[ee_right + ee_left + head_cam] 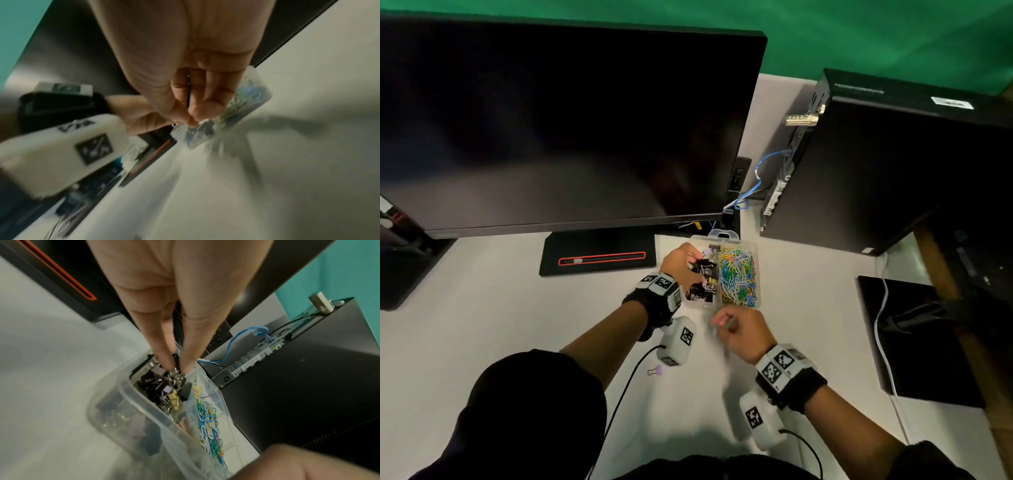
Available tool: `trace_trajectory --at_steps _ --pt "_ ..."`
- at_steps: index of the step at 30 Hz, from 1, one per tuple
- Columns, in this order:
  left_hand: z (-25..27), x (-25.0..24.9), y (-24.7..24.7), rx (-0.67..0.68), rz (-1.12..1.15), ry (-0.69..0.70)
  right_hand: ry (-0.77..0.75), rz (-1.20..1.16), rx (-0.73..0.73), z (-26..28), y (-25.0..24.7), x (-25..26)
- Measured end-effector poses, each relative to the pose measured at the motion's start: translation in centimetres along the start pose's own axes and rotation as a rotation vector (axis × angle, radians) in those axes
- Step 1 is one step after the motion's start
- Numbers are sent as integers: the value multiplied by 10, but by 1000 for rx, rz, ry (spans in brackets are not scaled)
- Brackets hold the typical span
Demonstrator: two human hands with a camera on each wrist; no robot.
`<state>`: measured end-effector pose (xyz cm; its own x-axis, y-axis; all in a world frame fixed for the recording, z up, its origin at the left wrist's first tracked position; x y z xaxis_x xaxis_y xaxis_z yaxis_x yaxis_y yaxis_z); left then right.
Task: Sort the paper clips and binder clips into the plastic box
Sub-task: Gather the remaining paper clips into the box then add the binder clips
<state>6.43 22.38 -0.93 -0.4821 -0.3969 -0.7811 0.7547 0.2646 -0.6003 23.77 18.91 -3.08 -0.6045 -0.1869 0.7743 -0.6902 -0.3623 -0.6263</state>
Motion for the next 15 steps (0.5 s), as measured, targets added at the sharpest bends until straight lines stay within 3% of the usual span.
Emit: trace_trajectory --at_steps 4,7,10,15 --pt "5 17 -14 -101 65 -6 -102 78 254 15 34 16" --pt "9 37 -26 -117 21 -43 -178 214 365 23 60 31" --pt "14 56 -30 -37 6 -94 -234 308 447 27 86 40" --pt "26 62 -22 112 103 -193 -147 267 423 28 96 44"
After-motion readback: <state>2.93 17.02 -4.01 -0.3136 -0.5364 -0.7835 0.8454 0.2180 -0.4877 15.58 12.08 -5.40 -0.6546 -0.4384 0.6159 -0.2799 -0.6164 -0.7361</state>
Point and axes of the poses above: each hand's wrist, its own z-axis away from the middle knuckle, its own y-axis out of the palm, x = y × z, the point moved 2 cm from there along -z, towards the middle knuckle, and after that the axes turned 14 degrees about -x, right-handed, at the moved point
